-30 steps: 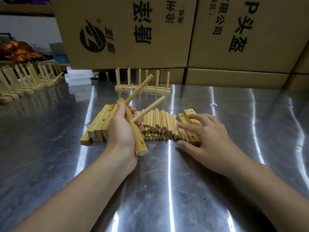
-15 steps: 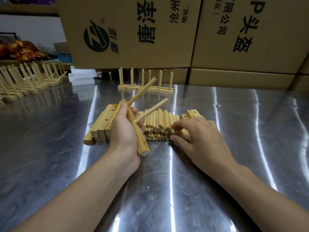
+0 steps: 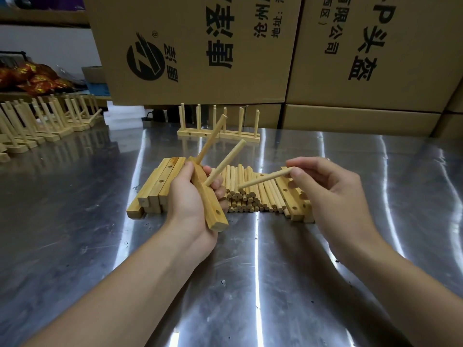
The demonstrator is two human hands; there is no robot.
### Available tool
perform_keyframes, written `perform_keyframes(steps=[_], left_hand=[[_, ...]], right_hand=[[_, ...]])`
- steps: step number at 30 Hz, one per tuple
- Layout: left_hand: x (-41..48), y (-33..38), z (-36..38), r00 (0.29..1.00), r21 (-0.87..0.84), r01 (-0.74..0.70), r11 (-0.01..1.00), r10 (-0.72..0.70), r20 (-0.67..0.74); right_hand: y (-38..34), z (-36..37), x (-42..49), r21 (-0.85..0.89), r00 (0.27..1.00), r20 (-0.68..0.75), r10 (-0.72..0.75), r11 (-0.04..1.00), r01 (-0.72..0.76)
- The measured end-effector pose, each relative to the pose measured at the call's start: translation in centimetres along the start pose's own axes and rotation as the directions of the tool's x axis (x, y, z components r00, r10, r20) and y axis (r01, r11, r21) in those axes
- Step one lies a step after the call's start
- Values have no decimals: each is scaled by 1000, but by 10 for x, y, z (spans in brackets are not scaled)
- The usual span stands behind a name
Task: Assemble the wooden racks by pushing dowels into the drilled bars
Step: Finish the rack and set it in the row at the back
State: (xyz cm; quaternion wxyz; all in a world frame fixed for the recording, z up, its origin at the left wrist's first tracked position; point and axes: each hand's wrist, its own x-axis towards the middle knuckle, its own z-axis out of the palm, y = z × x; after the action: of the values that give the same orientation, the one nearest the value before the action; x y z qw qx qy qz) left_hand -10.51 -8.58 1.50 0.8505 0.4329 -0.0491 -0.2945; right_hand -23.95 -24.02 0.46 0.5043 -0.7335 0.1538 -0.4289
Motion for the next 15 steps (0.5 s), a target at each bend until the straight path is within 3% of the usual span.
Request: perform_keyframes(steps=[11, 15], left_hand=[[-8, -1, 6, 997, -97, 67, 993, -63, 52], [-9, 0, 7, 991, -109, 96, 989, -84, 103]], right_hand=[[-18, 18, -16, 36, 980, 195, -24, 999, 17], [-21, 19, -15, 175, 980, 200, 7, 984, -43]])
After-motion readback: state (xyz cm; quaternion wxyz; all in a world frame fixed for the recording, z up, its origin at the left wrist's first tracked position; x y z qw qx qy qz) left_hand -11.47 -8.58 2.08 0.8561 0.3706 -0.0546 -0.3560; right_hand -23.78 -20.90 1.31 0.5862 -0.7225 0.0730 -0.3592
